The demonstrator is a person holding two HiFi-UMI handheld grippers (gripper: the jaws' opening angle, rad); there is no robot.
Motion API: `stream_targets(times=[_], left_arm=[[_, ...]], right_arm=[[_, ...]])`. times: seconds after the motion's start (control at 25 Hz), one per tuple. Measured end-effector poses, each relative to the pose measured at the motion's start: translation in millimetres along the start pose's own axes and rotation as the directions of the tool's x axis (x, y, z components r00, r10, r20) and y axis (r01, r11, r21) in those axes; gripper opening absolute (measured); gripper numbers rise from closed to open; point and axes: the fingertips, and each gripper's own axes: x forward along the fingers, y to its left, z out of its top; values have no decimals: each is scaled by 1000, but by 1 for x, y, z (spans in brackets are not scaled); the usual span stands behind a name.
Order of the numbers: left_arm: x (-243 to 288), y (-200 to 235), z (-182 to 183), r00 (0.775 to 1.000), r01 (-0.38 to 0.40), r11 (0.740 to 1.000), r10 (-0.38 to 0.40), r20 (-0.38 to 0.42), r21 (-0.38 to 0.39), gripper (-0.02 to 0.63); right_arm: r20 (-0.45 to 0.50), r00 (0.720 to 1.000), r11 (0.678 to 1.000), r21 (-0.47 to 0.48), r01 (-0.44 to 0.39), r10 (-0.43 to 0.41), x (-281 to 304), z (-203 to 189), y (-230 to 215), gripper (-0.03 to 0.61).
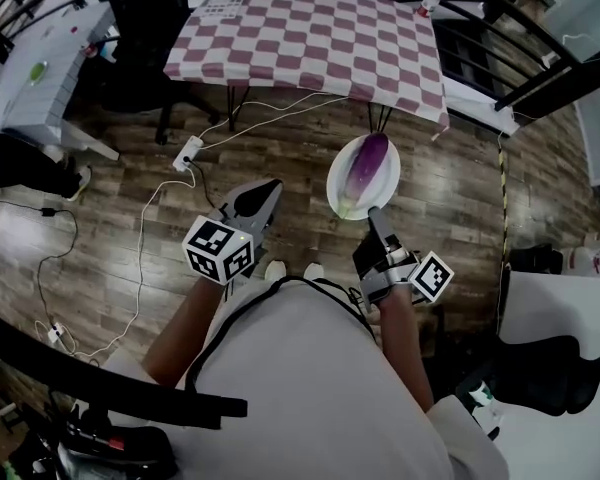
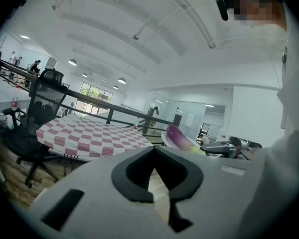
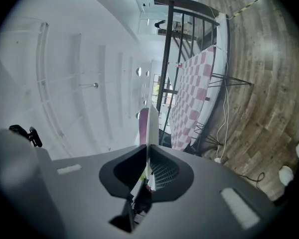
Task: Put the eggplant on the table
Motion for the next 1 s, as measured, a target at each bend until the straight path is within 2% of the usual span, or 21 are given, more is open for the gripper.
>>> stream_targets(times=[0.56, 1.0], left_arm=[[-37, 26, -5, 1000, 7, 1000, -7, -7, -1, 5], [-63, 51, -14, 999, -34, 999, 34, -3, -20, 6]], right_arm=[[25, 1000, 1000, -7, 2, -2, 8, -36, 4, 31], [12, 1000, 1000, -15, 4, -4, 19, -53, 6, 31]])
